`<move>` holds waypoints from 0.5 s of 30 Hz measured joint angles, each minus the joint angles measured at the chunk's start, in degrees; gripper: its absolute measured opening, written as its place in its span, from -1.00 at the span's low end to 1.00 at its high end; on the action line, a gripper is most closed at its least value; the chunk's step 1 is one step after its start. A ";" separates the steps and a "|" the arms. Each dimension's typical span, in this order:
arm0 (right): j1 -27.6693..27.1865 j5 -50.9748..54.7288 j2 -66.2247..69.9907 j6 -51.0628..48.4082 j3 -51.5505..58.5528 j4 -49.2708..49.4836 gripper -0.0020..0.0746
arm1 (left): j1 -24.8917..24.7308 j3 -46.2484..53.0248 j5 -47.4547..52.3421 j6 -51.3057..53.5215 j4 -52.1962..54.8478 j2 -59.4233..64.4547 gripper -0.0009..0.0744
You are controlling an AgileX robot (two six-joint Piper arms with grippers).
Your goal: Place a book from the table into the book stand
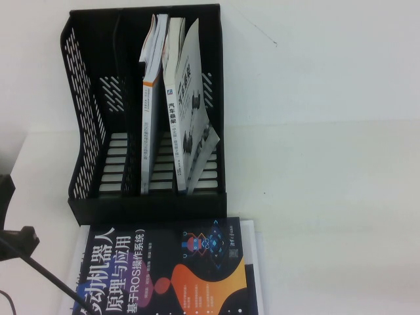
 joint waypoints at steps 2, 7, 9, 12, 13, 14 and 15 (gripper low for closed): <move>0.00 0.02 0.00 0.00 0.00 0.00 -0.93 | 0.00 0.00 0.00 0.00 0.00 0.00 -0.98; 0.00 0.02 0.00 0.00 0.00 0.00 -0.93 | 0.00 0.00 0.00 0.00 0.04 0.00 -0.98; 0.00 0.02 0.00 0.00 0.00 0.00 -0.93 | 0.00 0.00 0.00 0.00 0.04 -0.14 -0.98; 0.00 0.02 0.00 0.00 0.00 0.00 -0.93 | 0.27 0.72 0.51 0.00 0.04 -2.33 -0.98; 0.00 0.02 0.00 0.00 0.00 0.00 -0.93 | 0.89 1.44 0.69 0.04 0.04 -3.76 -0.98; 0.00 0.02 0.00 0.00 0.00 0.00 -0.93 | 1.68 2.25 0.86 0.04 0.04 -5.48 -0.98; 0.00 0.02 0.00 0.00 0.00 0.00 -0.93 | 2.44 2.99 1.09 0.04 0.04 -7.04 -0.98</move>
